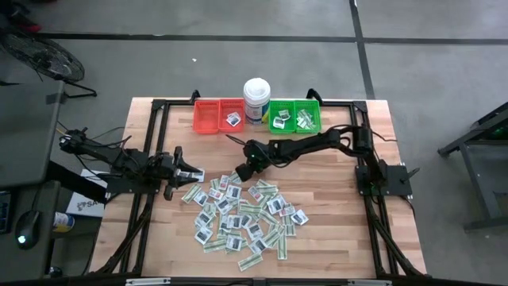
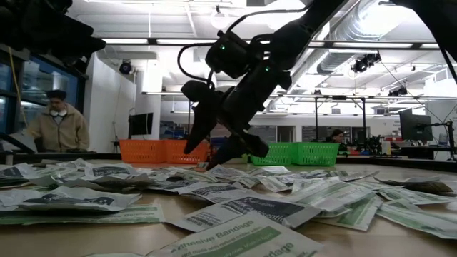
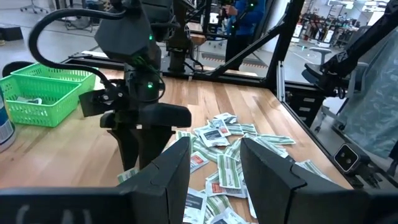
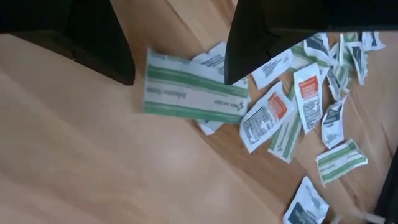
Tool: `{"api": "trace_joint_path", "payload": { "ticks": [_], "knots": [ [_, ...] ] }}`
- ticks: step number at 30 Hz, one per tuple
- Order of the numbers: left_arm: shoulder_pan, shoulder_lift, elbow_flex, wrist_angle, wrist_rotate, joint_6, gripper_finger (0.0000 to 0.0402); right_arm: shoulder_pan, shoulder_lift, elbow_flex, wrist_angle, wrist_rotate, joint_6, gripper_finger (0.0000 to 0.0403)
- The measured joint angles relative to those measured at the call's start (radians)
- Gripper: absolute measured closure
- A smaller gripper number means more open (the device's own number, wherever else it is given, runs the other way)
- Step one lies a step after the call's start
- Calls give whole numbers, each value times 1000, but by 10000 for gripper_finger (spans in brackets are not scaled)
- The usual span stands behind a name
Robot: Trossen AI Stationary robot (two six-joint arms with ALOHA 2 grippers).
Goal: Pick & Place First Aid Supplies
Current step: Put the green bandage pack into the right green bin
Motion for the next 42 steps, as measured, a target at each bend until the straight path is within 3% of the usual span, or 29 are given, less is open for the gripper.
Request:
{"api": "trace_joint_path", "payload": {
  "ticks": [10, 32, 42],
  "knots": [
    [0, 0, 0, 0, 0, 0, 261, 13, 0, -1, -22, 38, 65, 177],
    [0, 0, 0, 0, 4, 3, 261, 11, 2, -4, -57, 105, 51, 394],
    [0, 0, 0, 0, 5, 3, 261, 11, -9, -5, -56, 74, 37, 402]
  ]
}}
